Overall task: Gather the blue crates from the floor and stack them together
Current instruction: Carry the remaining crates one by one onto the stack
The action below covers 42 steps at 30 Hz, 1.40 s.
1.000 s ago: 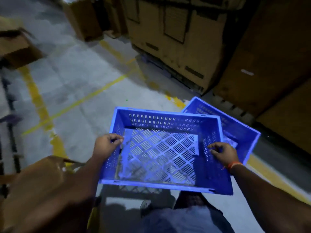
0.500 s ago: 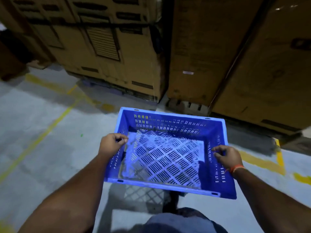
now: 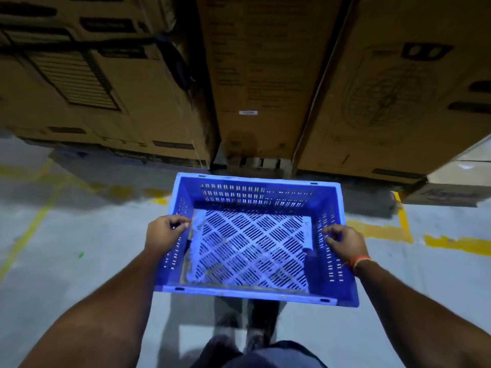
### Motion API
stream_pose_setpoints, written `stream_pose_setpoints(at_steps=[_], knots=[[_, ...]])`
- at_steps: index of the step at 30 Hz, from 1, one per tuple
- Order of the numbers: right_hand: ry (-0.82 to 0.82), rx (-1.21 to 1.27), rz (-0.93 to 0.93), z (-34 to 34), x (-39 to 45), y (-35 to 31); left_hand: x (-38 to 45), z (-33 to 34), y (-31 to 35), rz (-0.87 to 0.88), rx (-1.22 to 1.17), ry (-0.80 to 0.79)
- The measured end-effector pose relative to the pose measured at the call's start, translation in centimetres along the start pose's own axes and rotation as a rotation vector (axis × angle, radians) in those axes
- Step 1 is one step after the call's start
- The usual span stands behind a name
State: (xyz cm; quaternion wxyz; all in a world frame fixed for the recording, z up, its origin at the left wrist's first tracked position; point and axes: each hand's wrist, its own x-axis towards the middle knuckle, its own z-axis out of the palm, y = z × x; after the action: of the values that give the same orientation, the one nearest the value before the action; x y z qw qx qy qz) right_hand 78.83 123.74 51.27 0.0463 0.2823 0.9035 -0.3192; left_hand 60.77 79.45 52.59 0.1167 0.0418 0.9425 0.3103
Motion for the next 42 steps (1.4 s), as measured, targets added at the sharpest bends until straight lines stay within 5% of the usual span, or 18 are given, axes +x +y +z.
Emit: stream_pose_setpoints(at_steps=[42], knots=[[0.04,-0.153,0.106,3.9,2.9,0.8,4.5,4.4,-3.2,-0.023,0.074,-0.057]])
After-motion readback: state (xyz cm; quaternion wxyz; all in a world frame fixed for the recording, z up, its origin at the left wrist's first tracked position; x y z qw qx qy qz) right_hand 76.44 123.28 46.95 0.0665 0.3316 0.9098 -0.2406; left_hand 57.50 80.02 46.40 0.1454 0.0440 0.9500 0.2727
